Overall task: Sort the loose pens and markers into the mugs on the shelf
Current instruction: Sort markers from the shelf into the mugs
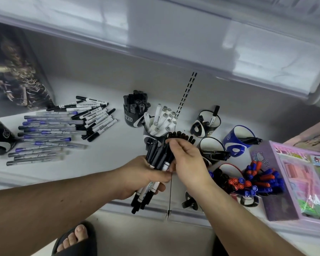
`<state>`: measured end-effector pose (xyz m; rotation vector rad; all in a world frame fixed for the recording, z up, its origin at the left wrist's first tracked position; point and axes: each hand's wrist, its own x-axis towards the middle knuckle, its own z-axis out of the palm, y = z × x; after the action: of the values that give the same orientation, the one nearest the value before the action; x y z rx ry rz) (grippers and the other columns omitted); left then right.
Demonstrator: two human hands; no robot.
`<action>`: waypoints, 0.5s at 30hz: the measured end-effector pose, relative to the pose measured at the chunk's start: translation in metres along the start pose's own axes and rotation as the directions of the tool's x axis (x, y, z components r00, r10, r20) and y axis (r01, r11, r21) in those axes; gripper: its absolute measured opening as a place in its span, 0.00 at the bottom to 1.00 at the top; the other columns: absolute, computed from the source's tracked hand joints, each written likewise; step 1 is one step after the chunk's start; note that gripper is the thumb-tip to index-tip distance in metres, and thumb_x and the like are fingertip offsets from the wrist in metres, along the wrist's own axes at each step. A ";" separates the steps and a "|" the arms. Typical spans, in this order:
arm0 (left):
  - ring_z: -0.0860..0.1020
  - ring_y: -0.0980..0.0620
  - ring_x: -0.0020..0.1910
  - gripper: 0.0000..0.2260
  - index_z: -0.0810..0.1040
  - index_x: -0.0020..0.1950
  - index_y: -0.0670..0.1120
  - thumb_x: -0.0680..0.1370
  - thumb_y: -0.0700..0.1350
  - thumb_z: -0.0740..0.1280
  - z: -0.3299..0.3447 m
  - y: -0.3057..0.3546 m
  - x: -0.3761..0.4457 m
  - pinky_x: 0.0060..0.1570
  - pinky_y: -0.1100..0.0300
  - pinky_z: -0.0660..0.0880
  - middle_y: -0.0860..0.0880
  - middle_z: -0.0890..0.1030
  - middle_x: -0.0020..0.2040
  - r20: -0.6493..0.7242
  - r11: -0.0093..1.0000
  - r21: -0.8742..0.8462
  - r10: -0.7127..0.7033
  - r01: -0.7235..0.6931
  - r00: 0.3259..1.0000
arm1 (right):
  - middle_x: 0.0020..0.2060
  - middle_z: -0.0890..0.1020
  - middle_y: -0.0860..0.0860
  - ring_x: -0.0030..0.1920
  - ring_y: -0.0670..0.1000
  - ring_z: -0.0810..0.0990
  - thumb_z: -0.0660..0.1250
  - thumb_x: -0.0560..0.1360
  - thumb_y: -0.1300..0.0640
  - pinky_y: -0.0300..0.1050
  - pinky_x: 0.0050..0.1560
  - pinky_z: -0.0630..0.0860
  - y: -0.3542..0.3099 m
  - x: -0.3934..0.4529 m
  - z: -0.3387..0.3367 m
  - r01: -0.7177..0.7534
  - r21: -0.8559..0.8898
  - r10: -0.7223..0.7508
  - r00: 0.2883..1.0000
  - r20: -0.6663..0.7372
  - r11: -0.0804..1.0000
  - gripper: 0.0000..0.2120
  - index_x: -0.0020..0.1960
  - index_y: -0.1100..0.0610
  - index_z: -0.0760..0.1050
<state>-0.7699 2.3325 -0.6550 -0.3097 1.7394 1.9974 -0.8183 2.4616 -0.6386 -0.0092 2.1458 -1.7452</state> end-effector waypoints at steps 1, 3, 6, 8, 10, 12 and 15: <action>0.80 0.50 0.33 0.06 0.80 0.41 0.45 0.74 0.35 0.71 -0.001 0.000 0.001 0.34 0.60 0.75 0.49 0.80 0.35 -0.005 1.000 0.008 0.013 -0.013 1.000 | 0.34 0.82 0.47 0.35 0.48 0.81 0.67 0.78 0.50 0.43 0.35 0.76 0.001 0.000 0.001 -0.022 -0.009 0.022 1.000 0.003 1.000 0.05 0.50 0.51 0.79; 0.79 0.51 0.32 0.05 0.80 0.39 0.46 0.73 0.37 0.73 0.000 0.000 0.001 0.32 0.61 0.74 0.50 0.80 0.33 -0.012 0.999 0.039 0.024 -0.024 1.000 | 0.44 0.84 0.47 0.44 0.46 0.84 0.73 0.72 0.47 0.40 0.40 0.78 0.003 0.001 0.003 -0.056 -0.088 0.058 0.998 0.023 0.995 0.13 0.54 0.49 0.78; 0.78 0.52 0.31 0.08 0.78 0.41 0.44 0.71 0.45 0.75 -0.001 0.001 0.001 0.32 0.61 0.73 0.50 0.79 0.32 0.000 1.000 0.014 -0.016 0.016 1.000 | 0.43 0.85 0.50 0.41 0.46 0.84 0.77 0.70 0.51 0.41 0.37 0.80 0.000 0.000 0.005 -0.016 -0.144 0.018 1.000 0.017 0.990 0.14 0.53 0.52 0.78; 0.77 0.53 0.32 0.14 0.79 0.42 0.44 0.67 0.51 0.79 -0.007 0.001 -0.001 0.33 0.60 0.72 0.49 0.79 0.34 0.043 0.999 -0.016 -0.049 0.050 0.998 | 0.37 0.84 0.52 0.34 0.53 0.83 0.76 0.72 0.56 0.45 0.31 0.80 -0.004 -0.001 0.005 0.005 -0.098 -0.001 0.999 0.045 0.995 0.10 0.50 0.56 0.78; 0.77 0.52 0.34 0.15 0.81 0.44 0.44 0.65 0.52 0.78 -0.013 0.000 -0.003 0.34 0.60 0.72 0.48 0.80 0.37 0.085 0.995 -0.049 -0.078 0.082 0.993 | 0.29 0.82 0.54 0.26 0.55 0.78 0.73 0.74 0.59 0.44 0.25 0.76 -0.004 -0.001 0.002 -0.012 -0.016 0.014 0.996 0.088 1.000 0.08 0.49 0.59 0.76; 0.77 0.52 0.36 0.15 0.82 0.47 0.44 0.65 0.50 0.75 -0.019 -0.002 -0.004 0.34 0.60 0.72 0.47 0.80 0.41 0.122 0.991 -0.084 -0.090 0.100 0.988 | 0.26 0.79 0.53 0.22 0.50 0.75 0.71 0.76 0.60 0.39 0.22 0.70 -0.004 0.000 -0.003 -0.031 0.014 0.029 0.994 0.105 0.999 0.06 0.49 0.59 0.75; 0.78 0.49 0.41 0.20 0.82 0.53 0.44 0.64 0.51 0.76 -0.026 -0.006 -0.006 0.35 0.60 0.72 0.45 0.81 0.48 0.147 0.991 -0.081 -0.090 0.103 0.985 | 0.26 0.79 0.55 0.23 0.51 0.73 0.68 0.77 0.64 0.40 0.23 0.67 -0.002 -0.002 -0.008 -0.052 0.087 0.042 0.993 0.113 0.995 0.03 0.48 0.58 0.74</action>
<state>-0.7654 2.3061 -0.6619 -0.2672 1.5229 1.9793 -0.8192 2.4695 -0.6348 -0.0309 1.9723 -1.7696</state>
